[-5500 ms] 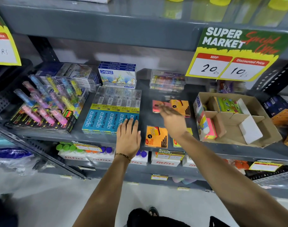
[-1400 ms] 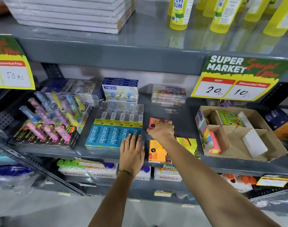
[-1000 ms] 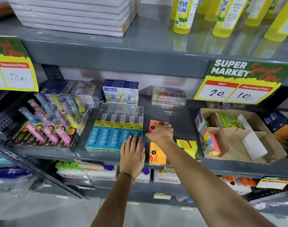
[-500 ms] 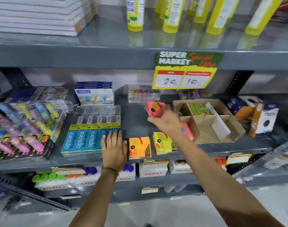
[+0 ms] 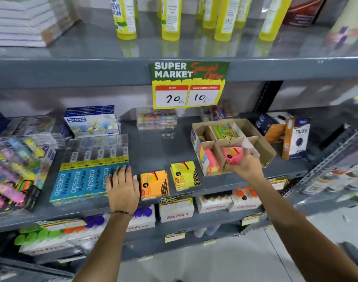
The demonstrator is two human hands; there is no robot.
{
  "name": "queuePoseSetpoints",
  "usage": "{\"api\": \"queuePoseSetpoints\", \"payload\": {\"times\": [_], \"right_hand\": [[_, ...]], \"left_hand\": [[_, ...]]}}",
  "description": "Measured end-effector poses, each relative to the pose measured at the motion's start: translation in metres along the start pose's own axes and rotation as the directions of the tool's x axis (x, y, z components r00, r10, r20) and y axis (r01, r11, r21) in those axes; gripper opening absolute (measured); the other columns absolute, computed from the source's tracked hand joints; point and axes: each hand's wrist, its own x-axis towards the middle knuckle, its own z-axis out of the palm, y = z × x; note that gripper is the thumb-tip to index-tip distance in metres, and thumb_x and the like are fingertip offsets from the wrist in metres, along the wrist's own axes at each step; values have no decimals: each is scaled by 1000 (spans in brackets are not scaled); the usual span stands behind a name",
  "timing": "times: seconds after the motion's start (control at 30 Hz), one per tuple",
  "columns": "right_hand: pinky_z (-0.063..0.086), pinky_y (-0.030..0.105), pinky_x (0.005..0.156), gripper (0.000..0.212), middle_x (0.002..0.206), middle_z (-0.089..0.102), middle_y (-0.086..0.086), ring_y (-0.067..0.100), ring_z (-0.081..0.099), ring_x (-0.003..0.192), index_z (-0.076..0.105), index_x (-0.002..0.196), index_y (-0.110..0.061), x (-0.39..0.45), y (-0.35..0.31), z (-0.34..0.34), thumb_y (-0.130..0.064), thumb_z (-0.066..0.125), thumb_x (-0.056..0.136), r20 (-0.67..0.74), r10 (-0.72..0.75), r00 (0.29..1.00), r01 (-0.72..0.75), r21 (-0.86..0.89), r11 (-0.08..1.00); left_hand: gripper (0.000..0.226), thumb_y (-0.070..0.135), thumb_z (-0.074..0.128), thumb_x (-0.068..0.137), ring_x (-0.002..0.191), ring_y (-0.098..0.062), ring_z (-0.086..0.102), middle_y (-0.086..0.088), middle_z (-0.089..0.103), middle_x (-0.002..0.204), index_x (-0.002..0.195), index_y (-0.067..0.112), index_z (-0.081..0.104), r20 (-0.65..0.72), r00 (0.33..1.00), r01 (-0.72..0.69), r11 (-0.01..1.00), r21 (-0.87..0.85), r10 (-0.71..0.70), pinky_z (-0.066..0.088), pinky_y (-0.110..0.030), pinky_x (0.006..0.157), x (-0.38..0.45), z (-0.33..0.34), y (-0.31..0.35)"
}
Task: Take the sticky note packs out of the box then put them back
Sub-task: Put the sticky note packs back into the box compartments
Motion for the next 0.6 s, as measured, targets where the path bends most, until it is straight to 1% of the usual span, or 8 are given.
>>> {"api": "queuePoseSetpoints", "payload": {"times": [0.1,0.2,0.33,0.4,0.47,0.6], "right_hand": [[49,43,91,87,117,58,20,37,50,116,40,128,-1,7,3,9,-38,83,62,29,9,1000,-9,-13,1000],[50,42,89,86,117,59,20,38,51,114,39,130,0,14,6,14,-40,80,66,63,3,998,2,-73,997],[52,44,92,72,114,64,11,29,59,109,49,124,-10,16,10,14,-49,77,69,122,-61,991,74,-110,991],[54,43,90,67,112,65,9,28,61,105,51,121,-12,15,10,13,-48,77,70,129,-76,989,91,-109,990],[54,40,87,64,110,66,11,29,62,102,51,118,-10,15,9,12,-45,77,71,130,-76,989,93,-126,988],[52,36,83,59,110,66,11,28,63,101,50,118,-11,14,7,11,-42,76,74,143,-56,988,76,-140,987]], "left_hand": [[49,26,26,91,109,-41,54,-26,61,115,117,-4,55,-2,1000,8,1000,0,-8,41,-57,95,0,0,1],[49,27,24,92,111,-40,53,-24,60,117,117,-3,54,-4,1000,-3,1000,10,3,39,-56,97,0,2,-2],[47,26,27,92,111,-39,53,-24,60,116,117,-2,54,-20,1000,-3,1000,20,4,39,-56,97,1,4,-2],[42,24,32,92,111,-39,53,-24,60,116,117,-2,54,-24,1000,1,1000,22,-1,40,-56,96,2,5,-2],[41,23,34,91,112,-39,52,-23,60,117,118,-2,54,-20,1000,1,1000,23,-1,39,-56,97,2,6,-3],[44,25,30,92,113,-38,52,-23,60,117,118,-1,54,-14,1000,-1,999,34,2,38,-56,97,2,8,-5]]}}
